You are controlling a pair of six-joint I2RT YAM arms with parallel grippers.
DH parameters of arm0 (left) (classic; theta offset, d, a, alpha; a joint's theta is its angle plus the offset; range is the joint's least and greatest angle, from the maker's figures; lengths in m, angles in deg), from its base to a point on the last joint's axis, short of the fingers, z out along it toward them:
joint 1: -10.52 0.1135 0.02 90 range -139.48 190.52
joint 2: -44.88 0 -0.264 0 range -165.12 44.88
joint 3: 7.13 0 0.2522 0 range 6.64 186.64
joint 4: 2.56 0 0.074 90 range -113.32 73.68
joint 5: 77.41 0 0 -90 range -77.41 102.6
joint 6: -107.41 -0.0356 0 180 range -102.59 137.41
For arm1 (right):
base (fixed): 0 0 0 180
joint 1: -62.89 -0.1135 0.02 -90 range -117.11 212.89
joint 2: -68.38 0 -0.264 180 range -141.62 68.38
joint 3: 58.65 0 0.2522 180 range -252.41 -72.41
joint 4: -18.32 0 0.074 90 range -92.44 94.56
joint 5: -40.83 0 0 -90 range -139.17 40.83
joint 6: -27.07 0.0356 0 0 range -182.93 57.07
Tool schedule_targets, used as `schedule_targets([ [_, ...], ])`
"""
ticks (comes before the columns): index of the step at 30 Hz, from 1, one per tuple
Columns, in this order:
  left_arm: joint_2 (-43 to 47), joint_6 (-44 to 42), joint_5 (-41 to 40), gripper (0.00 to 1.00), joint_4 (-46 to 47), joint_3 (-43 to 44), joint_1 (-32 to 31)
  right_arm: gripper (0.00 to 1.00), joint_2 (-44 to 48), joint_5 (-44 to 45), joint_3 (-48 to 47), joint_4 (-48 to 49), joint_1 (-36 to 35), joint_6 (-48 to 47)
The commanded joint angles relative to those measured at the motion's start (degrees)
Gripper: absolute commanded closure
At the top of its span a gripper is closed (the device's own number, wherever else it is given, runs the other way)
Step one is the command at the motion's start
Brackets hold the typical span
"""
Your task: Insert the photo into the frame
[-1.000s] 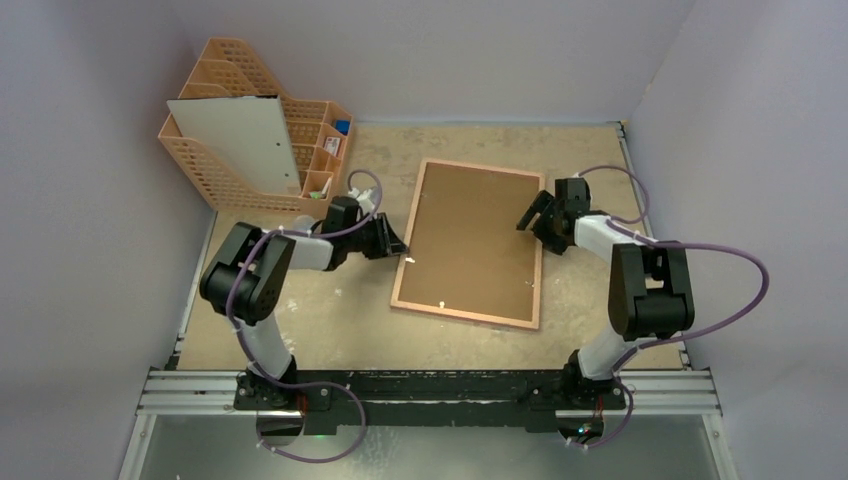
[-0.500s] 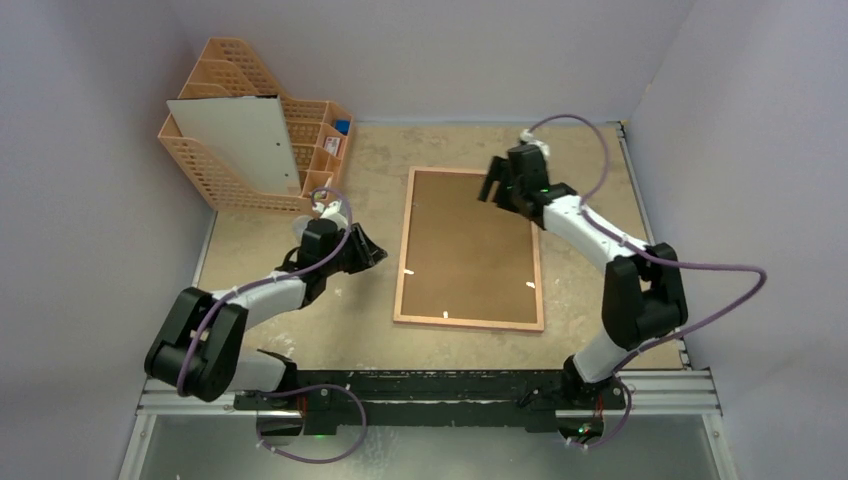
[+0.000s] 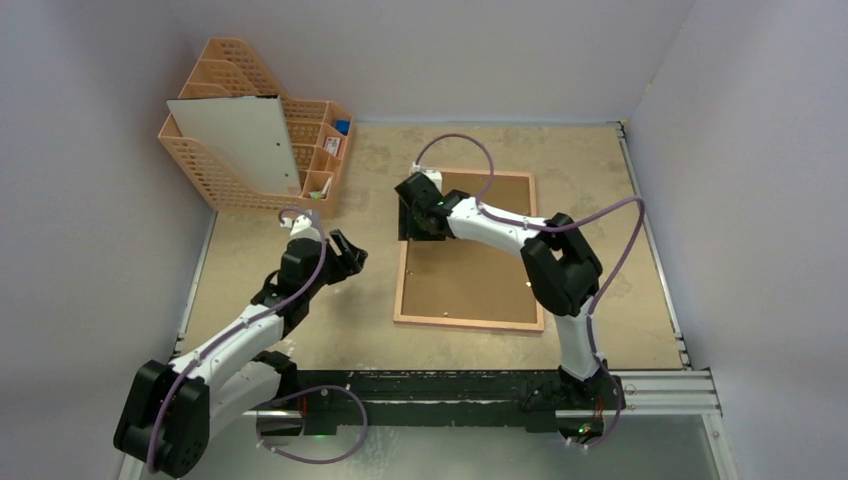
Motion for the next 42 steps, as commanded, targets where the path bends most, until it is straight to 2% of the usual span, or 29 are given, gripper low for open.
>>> schedule_targets([
  [1, 3.4, 0.2, -7.7, 0.20, -4.8, -0.6, 0.0, 0.39, -2.3, 5.6, -6.1, -7.2, -3.2, 2.0],
  [3, 4.2, 0.1, -9.7, 0.06, -6.6, -0.2, 0.0, 0.40, -4.4, 7.3, -9.0, -9.3, -4.6, 2.1],
  [4, 4.4, 0.1, -10.8, 0.03, -7.4, 0.0, 0.0, 0.40, -5.4, 8.3, -10.2, -10.3, -5.4, 2.2],
  [9, 5.0, 2.0, -13.2, 0.03, -10.2, 0.1, 0.0, 0.41, -9.7, 12.6, -15.0, -15.6, -7.6, 3.4],
  [16, 7.9, 2.3, -12.9, 0.06, -10.1, -1.2, 0.0, 0.51, -10.8, 13.9, -15.5, -18.1, -8.0, 4.9],
  [24, 7.4, 0.7, -4.9, 0.08, -4.1, -3.5, 0.0, 0.76, -11.6, 12.8, -17.3, -18.1, -8.1, 5.1],
  [28, 8.3, 0.9, -0.7, 0.09, -2.4, -4.3, 0.0, 0.98, -10.6, 10.3, -18.9, -17.2, -8.1, 5.0],
  [34, 10.1, 0.8, 8.3, 0.11, 1.6, -5.8, 0.0, 1.00, -7.1, 4.9, -19.9, -15.9, -8.1, 5.5],
  [42, 3.4, 7.0, 21.9, 0.12, 11.6, -7.2, 0.0, 1.00, -2.0, 2.0, -19.9, -13.3, -8.0, 6.1],
])
